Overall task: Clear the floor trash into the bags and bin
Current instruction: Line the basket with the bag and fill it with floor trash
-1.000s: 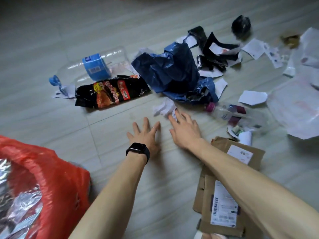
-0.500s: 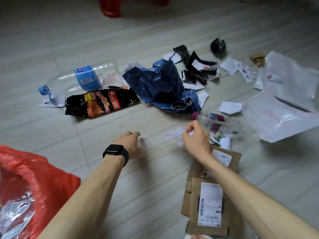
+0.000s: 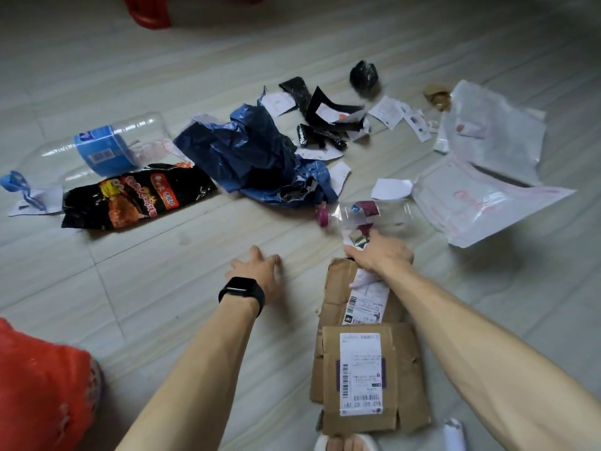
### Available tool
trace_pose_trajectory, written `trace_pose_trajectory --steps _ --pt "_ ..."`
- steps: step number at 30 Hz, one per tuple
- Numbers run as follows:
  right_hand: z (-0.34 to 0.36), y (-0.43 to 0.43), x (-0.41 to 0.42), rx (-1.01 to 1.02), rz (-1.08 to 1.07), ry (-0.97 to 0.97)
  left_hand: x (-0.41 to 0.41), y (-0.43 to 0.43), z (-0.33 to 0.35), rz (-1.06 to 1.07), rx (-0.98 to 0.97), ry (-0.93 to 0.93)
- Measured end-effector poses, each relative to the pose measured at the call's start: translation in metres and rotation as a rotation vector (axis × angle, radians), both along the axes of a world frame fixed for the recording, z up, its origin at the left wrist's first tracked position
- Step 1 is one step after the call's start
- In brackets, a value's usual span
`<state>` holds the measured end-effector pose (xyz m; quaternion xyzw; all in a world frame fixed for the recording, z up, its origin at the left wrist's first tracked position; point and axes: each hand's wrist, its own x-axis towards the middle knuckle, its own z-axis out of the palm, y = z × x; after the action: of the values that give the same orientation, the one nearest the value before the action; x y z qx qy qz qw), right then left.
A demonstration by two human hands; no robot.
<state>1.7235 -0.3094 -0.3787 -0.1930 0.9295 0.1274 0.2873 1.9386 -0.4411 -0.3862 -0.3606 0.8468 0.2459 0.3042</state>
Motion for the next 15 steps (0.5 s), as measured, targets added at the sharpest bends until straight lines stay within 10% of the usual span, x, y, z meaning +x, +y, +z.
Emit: trace_pose_trajectory --steps 9,15 --pt "-0.010 0.006 0.028 -0.497 0.164 -0.107 0.008 -0.006 0.002 0.005 0.042 0.063" --pt "0.020 0.028 0.009 -0.846 -0.007 -0.021 -0.051 -0.001 0.021 0.030 -0.109 0.490"
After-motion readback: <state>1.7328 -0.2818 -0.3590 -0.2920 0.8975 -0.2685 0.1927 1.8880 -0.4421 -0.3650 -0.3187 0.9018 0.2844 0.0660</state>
